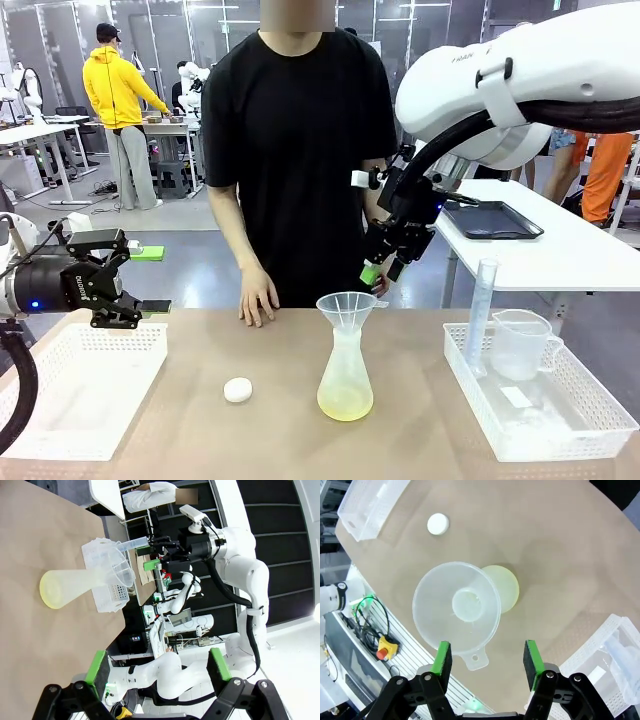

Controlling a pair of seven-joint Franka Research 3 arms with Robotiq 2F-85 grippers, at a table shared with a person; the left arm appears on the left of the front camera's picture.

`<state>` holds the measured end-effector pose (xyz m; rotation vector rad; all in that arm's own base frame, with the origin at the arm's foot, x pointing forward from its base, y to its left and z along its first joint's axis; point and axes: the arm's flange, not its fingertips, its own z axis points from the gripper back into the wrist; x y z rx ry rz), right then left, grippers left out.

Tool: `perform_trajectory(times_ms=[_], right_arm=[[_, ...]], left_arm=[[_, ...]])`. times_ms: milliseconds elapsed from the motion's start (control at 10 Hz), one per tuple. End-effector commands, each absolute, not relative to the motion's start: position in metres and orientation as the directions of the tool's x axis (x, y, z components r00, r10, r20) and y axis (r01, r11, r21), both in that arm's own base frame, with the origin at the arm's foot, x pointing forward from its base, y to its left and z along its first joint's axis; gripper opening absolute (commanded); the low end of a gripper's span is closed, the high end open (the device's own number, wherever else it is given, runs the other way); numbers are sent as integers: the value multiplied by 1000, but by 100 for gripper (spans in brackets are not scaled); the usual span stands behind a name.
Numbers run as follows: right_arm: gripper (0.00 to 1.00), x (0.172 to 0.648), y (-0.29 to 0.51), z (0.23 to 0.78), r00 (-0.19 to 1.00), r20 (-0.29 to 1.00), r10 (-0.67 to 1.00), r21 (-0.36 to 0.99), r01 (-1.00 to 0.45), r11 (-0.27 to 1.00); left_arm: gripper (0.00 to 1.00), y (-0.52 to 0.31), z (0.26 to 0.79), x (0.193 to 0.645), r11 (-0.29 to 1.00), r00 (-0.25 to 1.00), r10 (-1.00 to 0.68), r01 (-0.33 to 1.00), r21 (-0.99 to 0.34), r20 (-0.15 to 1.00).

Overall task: Prepare the solutions needed for the experiment.
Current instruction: Once the solution is in the Big flask , pick up the Plastic Funnel and place it back into the right Organizing basket.

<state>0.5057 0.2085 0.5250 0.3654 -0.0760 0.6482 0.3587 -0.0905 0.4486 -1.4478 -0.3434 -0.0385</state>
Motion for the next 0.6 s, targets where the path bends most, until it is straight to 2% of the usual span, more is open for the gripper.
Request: perform_trajectory(times_ms=[0,500], right_arm=[[73,518,217,525,796,132,591,307,-600,739],[73,531,233,510,796,56,602,315,-587,746]], left_arm=[[100,-92,451,359,110,953,184,222,-969,239],[100,-92,451,359,110,953,184,222,-969,239]])
